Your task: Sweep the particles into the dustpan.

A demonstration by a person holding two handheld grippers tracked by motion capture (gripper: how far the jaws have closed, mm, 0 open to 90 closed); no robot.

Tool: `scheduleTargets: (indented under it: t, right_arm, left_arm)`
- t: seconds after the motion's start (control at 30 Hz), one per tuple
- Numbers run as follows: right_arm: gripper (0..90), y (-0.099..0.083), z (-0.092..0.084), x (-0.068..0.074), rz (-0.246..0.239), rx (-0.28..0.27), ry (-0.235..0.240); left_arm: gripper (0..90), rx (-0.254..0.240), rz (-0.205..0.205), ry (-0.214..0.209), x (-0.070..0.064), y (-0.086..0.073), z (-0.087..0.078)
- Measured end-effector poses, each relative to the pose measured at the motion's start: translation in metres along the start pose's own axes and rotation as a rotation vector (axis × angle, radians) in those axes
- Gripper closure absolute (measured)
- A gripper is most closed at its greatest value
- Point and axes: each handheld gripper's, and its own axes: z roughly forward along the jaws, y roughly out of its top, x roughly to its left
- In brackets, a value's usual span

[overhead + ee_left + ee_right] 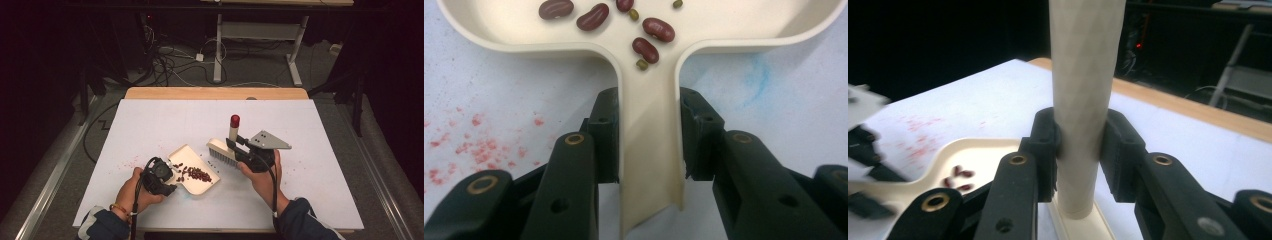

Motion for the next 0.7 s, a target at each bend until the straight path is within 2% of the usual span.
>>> scheduleTargets:
  t: [0.1, 0.17, 0.3, 0.37, 0.47, 0.6, 0.63, 0.7]
  right_arm:
    - [70.7, -0.001, -0.003, 0.016, 0.003, 0.007, 0.039]
    - [70.8, 0.0, -0.001, 0.028, -0.014, 0.009, 0.06]
    - [70.9, 0.004, 0.002, 0.041, -0.006, -0.006, 0.099]
    - [70.9, 0.006, 0.001, 0.041, -0.005, -0.01, 0.109]
    - [70.9, 0.011, -0.004, 0.038, -0.01, -0.032, 0.1]
    - [70.9, 0.018, -0.011, 0.026, 0.024, -0.078, 0.109]
    - [70.9, 0.02, -0.012, 0.024, 0.03, -0.085, 0.106]
    - [70.9, 0.022, -0.015, 0.02, 0.006, -0.091, 0.077]
  left_arm:
    - [63.4, -0.001, -0.005, -0.005, 0.0, 0.001, 0.0]
    - [63.4, -0.001, -0.007, -0.007, -0.001, 0.001, 0.0]
    - [63.3, -0.005, -0.005, -0.005, -0.001, 0.001, 0.0]
    - [63.3, -0.005, -0.004, -0.006, -0.001, 0.001, 0.0]
    - [63.3, -0.008, -0.002, -0.011, 0.001, 0.001, 0.001]
    - [63.3, -0.01, -0.005, -0.012, 0.001, 0.001, 0.001]
    - [63.3, -0.007, -0.004, -0.011, 0.001, 0.001, 0.001]
    - [63.3, -0.007, -0.005, -0.011, 0.001, 0.001, 0.001]
